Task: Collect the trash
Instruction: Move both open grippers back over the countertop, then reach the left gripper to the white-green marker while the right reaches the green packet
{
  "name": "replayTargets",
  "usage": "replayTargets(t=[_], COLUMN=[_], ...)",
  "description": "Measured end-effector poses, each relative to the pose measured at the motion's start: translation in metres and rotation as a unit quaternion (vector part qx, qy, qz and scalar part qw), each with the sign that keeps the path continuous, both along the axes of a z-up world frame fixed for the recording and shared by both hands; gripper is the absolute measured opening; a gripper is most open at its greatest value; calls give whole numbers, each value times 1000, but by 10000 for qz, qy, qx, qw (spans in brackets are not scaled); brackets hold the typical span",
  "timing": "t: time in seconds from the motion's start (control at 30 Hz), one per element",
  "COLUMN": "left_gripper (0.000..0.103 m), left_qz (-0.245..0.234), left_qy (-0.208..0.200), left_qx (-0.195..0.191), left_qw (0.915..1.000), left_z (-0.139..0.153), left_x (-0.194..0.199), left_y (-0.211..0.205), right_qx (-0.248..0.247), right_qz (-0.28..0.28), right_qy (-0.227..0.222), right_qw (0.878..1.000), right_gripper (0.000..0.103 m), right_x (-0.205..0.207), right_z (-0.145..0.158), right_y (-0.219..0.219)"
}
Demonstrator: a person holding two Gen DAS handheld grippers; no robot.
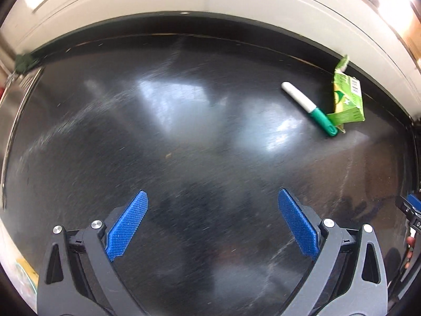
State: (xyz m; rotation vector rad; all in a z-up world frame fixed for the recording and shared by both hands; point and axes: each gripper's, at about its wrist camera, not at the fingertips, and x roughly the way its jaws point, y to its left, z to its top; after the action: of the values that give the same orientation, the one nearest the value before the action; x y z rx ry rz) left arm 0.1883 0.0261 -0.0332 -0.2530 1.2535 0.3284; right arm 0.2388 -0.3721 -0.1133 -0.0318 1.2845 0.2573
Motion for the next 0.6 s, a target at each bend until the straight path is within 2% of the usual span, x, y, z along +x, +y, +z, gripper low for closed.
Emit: replayTargets(t=[0.17,0.6], left_gripper=[96,96], left_qz=[-120,-99], left_qy=[101,64], left_qx=[-89,-320], left_qw=[9998,9994], left_z=[-8,-9], left_x=[26,82], left_y=[-12,-17], right_qx=[218,356], right_qz=[-67,-104], right_qy=[190,226], right_qw=[9996,9991], right_gripper=[96,96], right_x=[9,43], right_z=[-6,-16], right_y=[-8,4])
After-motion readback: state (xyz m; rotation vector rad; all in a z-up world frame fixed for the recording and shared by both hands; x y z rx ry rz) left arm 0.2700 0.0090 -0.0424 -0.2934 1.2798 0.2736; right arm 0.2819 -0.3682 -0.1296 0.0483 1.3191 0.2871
